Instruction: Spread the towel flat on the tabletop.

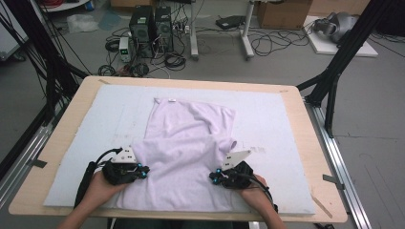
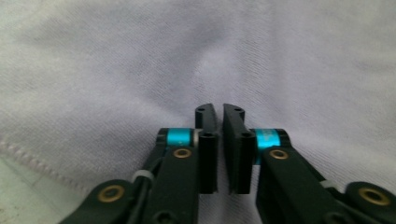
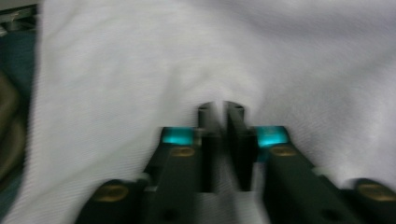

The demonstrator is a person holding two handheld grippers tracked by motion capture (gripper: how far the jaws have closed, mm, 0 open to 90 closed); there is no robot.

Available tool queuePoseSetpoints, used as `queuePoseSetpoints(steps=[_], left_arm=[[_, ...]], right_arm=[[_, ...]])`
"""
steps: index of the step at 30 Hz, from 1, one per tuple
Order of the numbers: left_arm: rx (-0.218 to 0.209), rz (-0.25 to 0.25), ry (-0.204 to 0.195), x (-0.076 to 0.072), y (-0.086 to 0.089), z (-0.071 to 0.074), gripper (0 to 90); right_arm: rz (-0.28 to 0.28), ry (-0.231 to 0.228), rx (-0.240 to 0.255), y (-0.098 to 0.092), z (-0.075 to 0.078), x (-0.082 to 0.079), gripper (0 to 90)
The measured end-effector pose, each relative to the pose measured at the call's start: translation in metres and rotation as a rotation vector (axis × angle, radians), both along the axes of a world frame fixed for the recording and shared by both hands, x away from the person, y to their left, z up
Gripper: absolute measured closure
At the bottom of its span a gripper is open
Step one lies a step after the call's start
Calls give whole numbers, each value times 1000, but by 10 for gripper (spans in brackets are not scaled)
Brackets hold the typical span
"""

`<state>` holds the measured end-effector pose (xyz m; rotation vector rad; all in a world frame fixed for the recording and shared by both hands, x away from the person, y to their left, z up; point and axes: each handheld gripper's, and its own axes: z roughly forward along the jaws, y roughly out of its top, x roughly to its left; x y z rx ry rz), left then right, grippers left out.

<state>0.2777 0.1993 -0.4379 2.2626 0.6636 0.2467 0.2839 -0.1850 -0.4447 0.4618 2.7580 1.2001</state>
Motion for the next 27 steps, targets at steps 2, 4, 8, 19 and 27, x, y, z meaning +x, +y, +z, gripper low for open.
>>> queuePoseSetpoints(steps=[2, 4, 8, 19, 27], left_arm=[[2, 3, 9, -4, 0, 2, 867], [-8, 0, 1, -12, 2, 5, 869], [-39, -11, -23, -38, 9, 19, 869], [-98, -34, -68, -62, 14, 43, 654], [-7, -47, 5, -21, 7, 9, 611]], right_arm=[[20, 10, -3, 1, 1, -2, 874], [28, 28, 6, -1, 4, -7, 874], [39, 25, 76, -8, 17, -30, 874], [70, 14, 154, -19, 56, -69, 740], [-29, 17, 50, -15, 25, -18, 612]])
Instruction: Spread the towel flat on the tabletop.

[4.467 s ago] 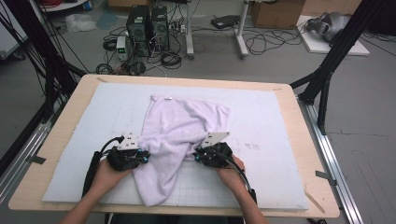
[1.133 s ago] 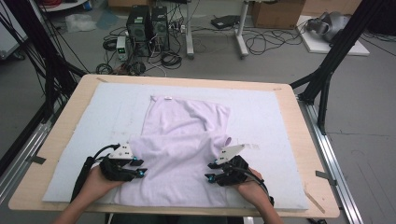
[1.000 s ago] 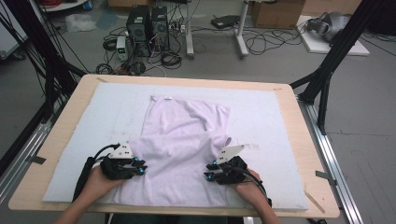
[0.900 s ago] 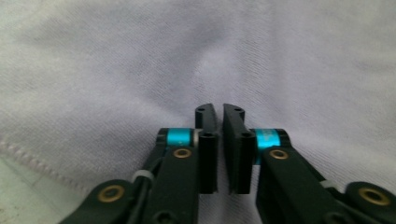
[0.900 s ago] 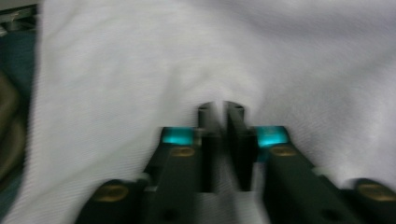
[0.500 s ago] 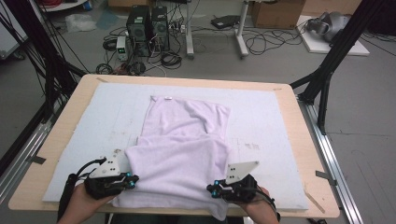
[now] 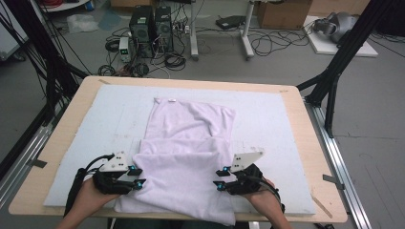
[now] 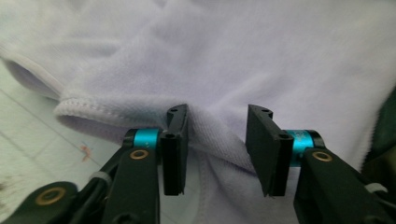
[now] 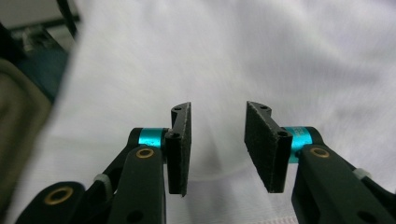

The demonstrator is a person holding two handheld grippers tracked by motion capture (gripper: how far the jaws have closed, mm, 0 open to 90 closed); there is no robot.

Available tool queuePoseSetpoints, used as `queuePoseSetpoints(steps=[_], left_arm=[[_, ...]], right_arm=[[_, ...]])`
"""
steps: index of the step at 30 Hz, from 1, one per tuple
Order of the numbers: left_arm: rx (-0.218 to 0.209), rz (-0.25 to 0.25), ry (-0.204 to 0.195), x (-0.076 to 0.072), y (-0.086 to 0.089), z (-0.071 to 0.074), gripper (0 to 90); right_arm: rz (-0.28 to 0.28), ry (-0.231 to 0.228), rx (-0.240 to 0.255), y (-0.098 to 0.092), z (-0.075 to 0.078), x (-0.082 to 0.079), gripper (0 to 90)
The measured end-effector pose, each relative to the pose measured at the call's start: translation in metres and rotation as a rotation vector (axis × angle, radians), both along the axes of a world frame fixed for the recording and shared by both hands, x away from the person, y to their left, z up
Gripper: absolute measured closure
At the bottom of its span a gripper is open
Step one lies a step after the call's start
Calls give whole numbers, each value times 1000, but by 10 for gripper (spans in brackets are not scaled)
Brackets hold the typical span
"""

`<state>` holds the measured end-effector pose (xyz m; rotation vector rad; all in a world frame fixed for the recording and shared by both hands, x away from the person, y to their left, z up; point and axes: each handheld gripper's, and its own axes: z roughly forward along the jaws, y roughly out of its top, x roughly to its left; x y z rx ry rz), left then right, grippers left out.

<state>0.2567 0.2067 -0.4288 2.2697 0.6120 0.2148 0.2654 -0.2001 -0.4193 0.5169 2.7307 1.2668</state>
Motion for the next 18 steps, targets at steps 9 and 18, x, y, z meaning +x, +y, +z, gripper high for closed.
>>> queuePoseSetpoints(steps=[9, 18], left_arm=[[28, 1, -24, -19, 3, 4, 832], [-61, -43, -111, -74, 20, 43, 814]], right_arm=[[63, 44, -60, 8, -21, 5, 867], [202, 29, 48, -7, 21, -37, 870]])
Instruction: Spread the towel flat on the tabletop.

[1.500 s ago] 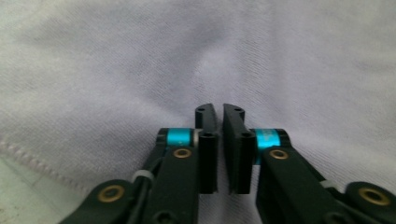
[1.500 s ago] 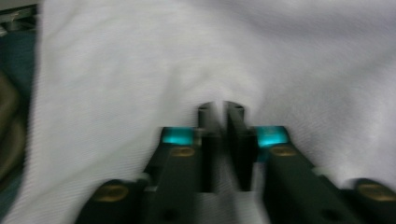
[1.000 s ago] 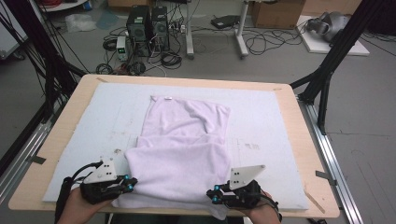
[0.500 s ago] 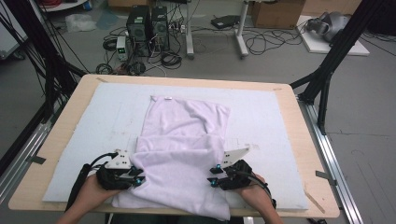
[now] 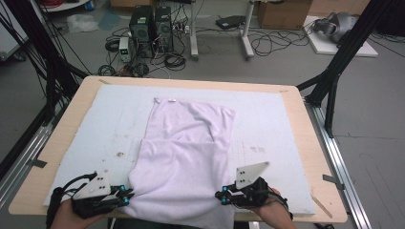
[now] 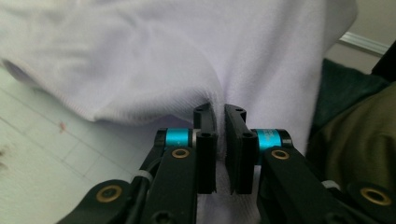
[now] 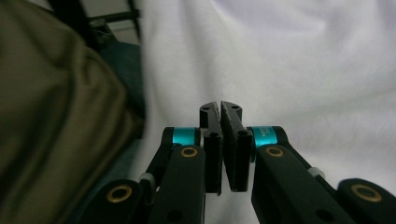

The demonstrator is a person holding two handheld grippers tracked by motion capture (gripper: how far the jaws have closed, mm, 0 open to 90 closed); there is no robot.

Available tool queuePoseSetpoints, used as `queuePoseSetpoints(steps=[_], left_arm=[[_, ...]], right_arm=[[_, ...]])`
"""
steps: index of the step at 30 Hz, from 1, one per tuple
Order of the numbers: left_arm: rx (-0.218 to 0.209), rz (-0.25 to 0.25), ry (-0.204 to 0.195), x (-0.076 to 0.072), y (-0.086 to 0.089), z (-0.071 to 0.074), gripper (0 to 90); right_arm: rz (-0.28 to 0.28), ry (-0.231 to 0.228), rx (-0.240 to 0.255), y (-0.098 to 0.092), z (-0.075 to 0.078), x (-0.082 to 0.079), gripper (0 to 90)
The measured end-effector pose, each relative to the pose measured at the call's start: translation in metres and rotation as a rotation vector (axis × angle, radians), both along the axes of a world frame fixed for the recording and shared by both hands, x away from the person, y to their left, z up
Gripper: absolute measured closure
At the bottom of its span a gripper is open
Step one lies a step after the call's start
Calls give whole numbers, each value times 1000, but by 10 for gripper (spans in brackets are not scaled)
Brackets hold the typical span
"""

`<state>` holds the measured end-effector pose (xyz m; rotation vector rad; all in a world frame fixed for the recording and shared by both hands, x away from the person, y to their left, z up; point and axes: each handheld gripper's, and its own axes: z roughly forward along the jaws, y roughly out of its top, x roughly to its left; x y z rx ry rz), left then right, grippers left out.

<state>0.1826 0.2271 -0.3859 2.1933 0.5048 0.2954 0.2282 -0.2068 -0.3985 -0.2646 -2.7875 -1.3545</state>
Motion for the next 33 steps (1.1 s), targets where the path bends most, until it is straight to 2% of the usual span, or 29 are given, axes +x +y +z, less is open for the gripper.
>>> queuePoseSetpoints(steps=[2, 5, 7, 8, 10, 12, 13, 16, 18, 19, 21, 22, 25, 29, 31, 33], left_arm=[[-61, 13, -44, -3, 3, 6, 665], [-58, 45, -85, 11, 6, 4, 534], [-53, 66, -119, 26, 6, -3, 500], [-63, 70, -109, 34, 5, -6, 494], [-51, 62, -107, 49, 0, -14, 501], [-31, 45, -77, 64, -8, -23, 509], [-11, 37, -75, 70, -11, -28, 511], [35, 14, -13, 87, -19, -44, 539], [70, -16, 30, 92, -22, -53, 648], [63, -28, 32, 91, -22, -56, 717], [55, -32, 34, 87, -20, -56, 854], [65, -32, 34, 85, -20, -55, 872], [73, -30, 34, 78, -14, -50, 882], [44, -21, 14, 60, -1, -38, 888], [30, -36, -6, 46, 4, -28, 898], [1, -62, -22, 34, 8, -21, 897]], right_arm=[[-2, -27, 35, -7, 12, -7, 810], [-82, -42, 60, -20, 17, 1, 723], [-135, -50, 53, -25, 12, 13, 683], [-162, -62, 34, -25, 8, 19, 681], [-191, -60, 20, -24, -3, 33, 669], [-209, -56, -11, -20, -13, 43, 664], [-206, -46, -26, -17, -18, 48, 656], [-193, -32, -68, -6, -31, 56, 641], [-172, -41, -108, 2, -38, 58, 664], [-161, -41, -122, 5, -41, 58, 706], [-155, -40, -108, 7, -45, 57, 792], [-153, -20, -98, 6, -45, 56, 846], [-138, -22, -102, 6, -44, 52, 880], [-99, -16, -80, 5, -37, 37, 883], [-71, -11, -46, 1, -28, 25, 883], [-50, -17, 20, -5, -17, 13, 870]])
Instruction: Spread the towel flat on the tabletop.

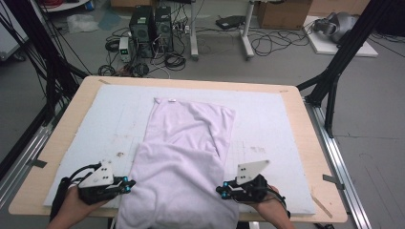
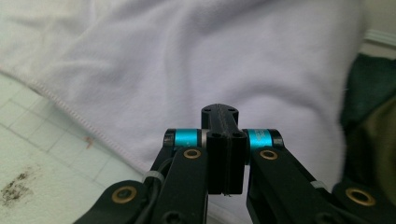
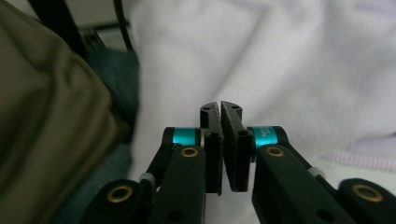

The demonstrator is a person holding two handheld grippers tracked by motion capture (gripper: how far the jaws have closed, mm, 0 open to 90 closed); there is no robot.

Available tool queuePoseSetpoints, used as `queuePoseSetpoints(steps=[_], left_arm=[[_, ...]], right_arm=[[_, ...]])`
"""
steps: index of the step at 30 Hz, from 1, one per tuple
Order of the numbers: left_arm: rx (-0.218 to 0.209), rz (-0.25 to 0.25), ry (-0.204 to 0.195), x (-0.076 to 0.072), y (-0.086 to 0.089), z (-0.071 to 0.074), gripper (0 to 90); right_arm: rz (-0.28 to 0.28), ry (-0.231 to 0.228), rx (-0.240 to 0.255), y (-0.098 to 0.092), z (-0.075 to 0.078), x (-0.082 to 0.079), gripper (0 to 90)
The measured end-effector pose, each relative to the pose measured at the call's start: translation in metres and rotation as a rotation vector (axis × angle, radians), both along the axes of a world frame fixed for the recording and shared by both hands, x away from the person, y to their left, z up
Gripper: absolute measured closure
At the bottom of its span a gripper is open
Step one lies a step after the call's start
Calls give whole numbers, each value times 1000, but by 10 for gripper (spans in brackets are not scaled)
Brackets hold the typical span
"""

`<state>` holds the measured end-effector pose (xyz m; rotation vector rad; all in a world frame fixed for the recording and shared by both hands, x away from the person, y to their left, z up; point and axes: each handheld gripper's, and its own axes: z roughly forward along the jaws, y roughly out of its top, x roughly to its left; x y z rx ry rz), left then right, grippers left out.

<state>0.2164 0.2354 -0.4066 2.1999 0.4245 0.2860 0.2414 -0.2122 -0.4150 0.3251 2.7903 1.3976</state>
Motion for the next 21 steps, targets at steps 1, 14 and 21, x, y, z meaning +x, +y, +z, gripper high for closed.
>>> queuePoseSetpoints(steps=[1, 14, 21], left_arm=[[-9, -5, -12, -4, 1, 3, 892], [85, 6, 92, 59, -36, -32, 580], [87, -19, 87, 47, -33, -30, 876]], right_arm=[[2, 4, 34, -4, 6, -4, 850], [-49, -8, -67, 27, -13, 23, 599], [8, 40, -89, 40, -29, 27, 847]])
